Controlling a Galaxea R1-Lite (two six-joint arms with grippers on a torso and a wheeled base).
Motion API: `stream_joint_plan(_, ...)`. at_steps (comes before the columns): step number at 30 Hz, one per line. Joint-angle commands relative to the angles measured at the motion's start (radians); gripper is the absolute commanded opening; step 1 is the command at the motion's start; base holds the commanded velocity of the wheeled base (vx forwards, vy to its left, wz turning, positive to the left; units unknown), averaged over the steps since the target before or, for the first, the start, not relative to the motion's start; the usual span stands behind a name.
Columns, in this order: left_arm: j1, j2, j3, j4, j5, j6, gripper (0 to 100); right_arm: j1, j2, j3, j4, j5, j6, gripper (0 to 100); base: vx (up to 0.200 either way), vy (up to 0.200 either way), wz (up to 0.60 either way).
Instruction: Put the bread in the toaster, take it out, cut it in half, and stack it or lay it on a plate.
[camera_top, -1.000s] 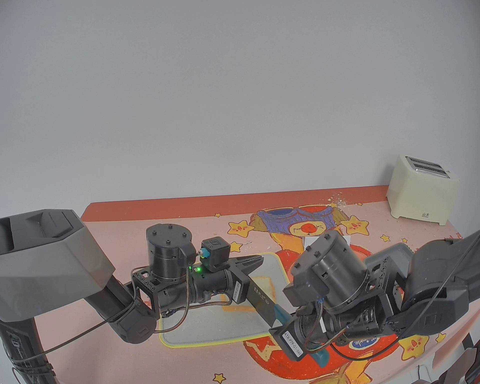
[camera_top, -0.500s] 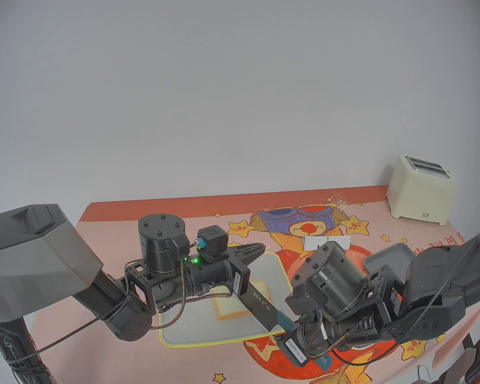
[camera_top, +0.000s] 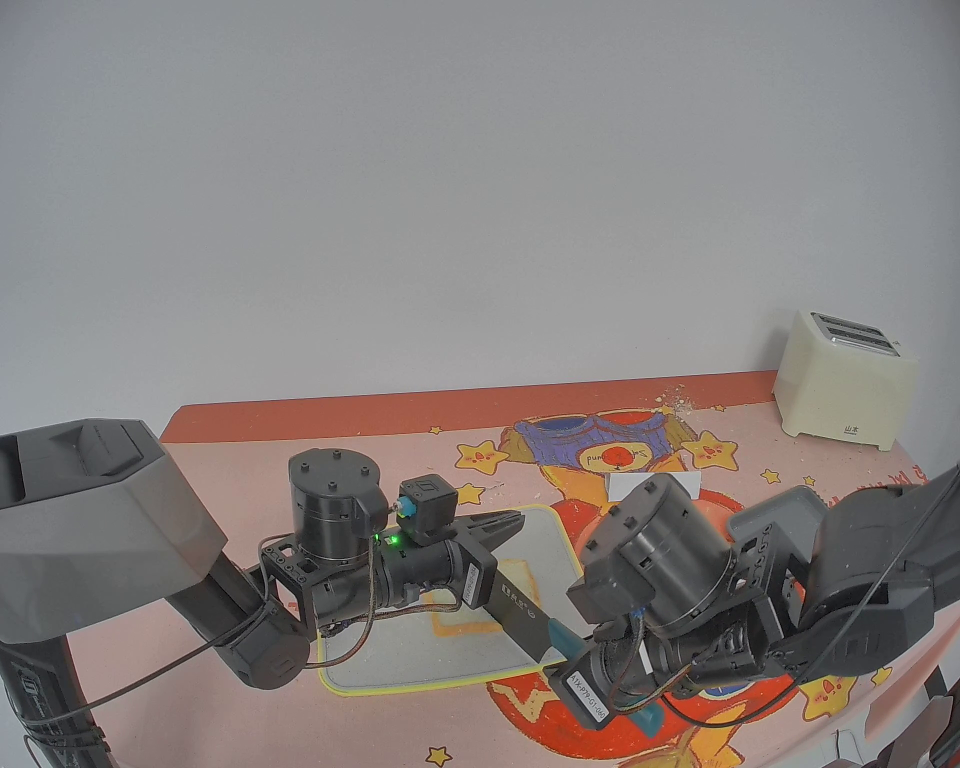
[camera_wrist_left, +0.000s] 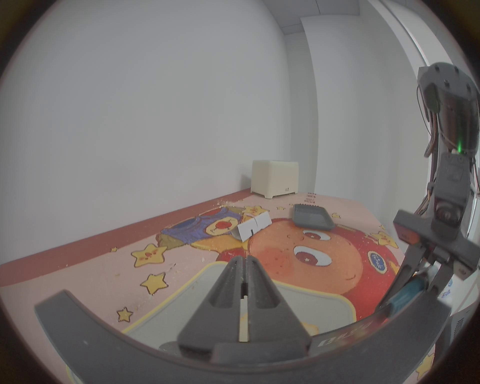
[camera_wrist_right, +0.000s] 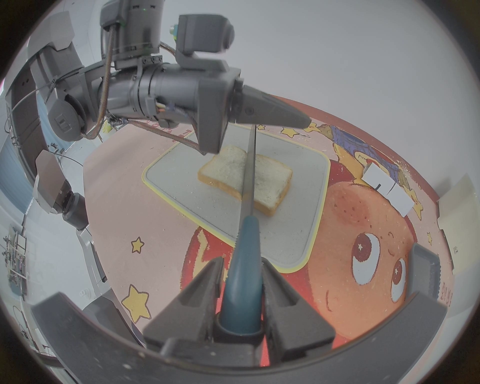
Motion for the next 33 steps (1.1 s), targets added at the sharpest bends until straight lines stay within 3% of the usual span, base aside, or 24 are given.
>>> stream_joint_plan(1, 0.001, 0.017, 0.011, 0.004, 0.001, 0.001, 0, -0.001, -0.004, -0.002, 0.0, -0.002, 0.001, 0, 0.0, 0.0, 0.0)
stream_joint_plan(17, 0.006, 0.019, 0.019, 0.002, 0.003, -0.001, 0, -0.007, -0.02, -0.085, 0.0, -0.006, 0.001, 0, 0.0, 0.0, 0.0)
stream_joint_plan(33, 0.006, 0.011, 0.014, -0.004, 0.003, 0.001, 0, 0.007, 0.019, 0.004, 0.0, -0.002, 0.001, 0, 0.0, 0.0, 0.0)
